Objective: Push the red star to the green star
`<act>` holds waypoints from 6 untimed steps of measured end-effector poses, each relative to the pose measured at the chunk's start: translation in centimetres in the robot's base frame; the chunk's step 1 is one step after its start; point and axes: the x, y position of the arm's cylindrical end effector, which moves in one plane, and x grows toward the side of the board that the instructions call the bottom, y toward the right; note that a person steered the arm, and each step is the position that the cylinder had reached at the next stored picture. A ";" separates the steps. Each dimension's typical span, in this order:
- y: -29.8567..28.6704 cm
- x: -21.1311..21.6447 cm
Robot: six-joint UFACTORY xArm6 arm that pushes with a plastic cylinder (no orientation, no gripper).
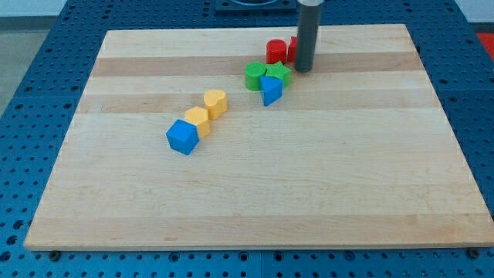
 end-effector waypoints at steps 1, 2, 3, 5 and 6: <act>3.3 -0.2; 4.6 -3.2; 4.9 -5.2; 2.9 -5.2; 1.5 -5.2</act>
